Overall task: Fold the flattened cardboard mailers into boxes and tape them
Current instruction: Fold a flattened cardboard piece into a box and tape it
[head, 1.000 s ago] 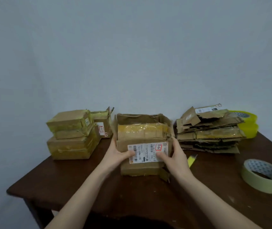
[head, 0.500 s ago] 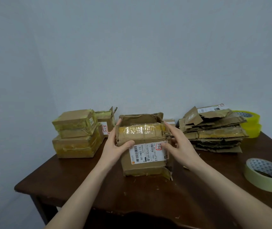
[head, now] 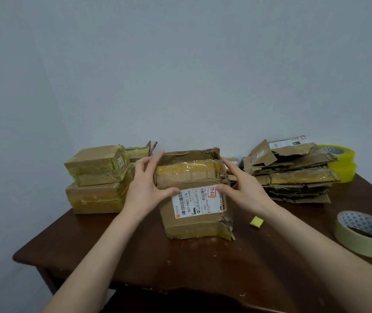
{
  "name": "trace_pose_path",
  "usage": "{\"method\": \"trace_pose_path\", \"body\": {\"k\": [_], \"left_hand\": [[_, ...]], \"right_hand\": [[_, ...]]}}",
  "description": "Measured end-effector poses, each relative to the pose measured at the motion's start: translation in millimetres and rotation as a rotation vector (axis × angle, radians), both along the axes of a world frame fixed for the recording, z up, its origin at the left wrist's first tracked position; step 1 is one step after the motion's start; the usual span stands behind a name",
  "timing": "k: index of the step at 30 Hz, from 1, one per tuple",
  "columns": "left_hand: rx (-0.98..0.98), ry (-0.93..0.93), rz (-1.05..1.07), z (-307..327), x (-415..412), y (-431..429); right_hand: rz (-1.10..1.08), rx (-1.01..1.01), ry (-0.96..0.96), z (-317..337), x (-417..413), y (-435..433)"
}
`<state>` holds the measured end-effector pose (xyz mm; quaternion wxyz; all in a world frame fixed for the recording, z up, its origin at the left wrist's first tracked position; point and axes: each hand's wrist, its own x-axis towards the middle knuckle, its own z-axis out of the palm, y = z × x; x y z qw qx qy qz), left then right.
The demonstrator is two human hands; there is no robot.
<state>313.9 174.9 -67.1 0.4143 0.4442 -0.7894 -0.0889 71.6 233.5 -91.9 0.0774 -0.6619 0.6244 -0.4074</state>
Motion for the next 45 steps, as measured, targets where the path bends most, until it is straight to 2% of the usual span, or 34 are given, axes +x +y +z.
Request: {"method": "trace_pose_path", "body": {"k": [3, 7, 11, 17, 20, 23, 27, 30, 32, 36, 39, 42, 45], "left_hand": [[-0.103, -0.155, 0.086, 12, 4, -3], [-0.32, -0.216, -0.039, 3, 9, -6], [-0.311, -0.174, -0.132, -1, 12, -9], [-0.034, 0.081, -0.215, -3, 0, -3], [0.113, 0.227, -0.16, -4, -8, -9], [0.161, 0.231, -0.14, -5, -9, -23], [0.236, 0.29, -0.157, 1, -7, -37], [0.368, 0.191, -0.175, 11, -7, -46], [0.348, 0.092, -0.17, 12, -9, -48], [0.091, -0.175, -0.073, 5, -13, -53], [0.181, -0.294, -0.141, 6, -16, -51], [0.272, -0.382, -0.173, 9, -17, -51], [0.332, -0.349, -0.21, 11, -19, -48]], "right_hand": [[0.0, -0.021, 0.056, 2, -2, -3], [0.027, 0.048, 0.115, 7, -8, -6], [0.071, 0.175, 0.197, 11, -9, -7], [0.121, 0.191, 0.049, 11, -7, -9], [0.044, 0.132, -0.203, 6, -6, -10], [0.037, 0.181, -0.401, 11, -8, -16], [0.154, 0.241, -0.43, 21, -10, -33], [0.174, 0.253, -0.468, 25, -9, -41], [0.198, 0.257, -0.378, 30, -11, -39], [0.195, 0.185, -0.128, 28, -13, -37], [0.172, 0.107, 0.054, 24, -13, -39], [0.129, 0.241, 0.225, 25, -15, -43], [0.134, 0.3, 0.227, 24, -15, -44]]}}
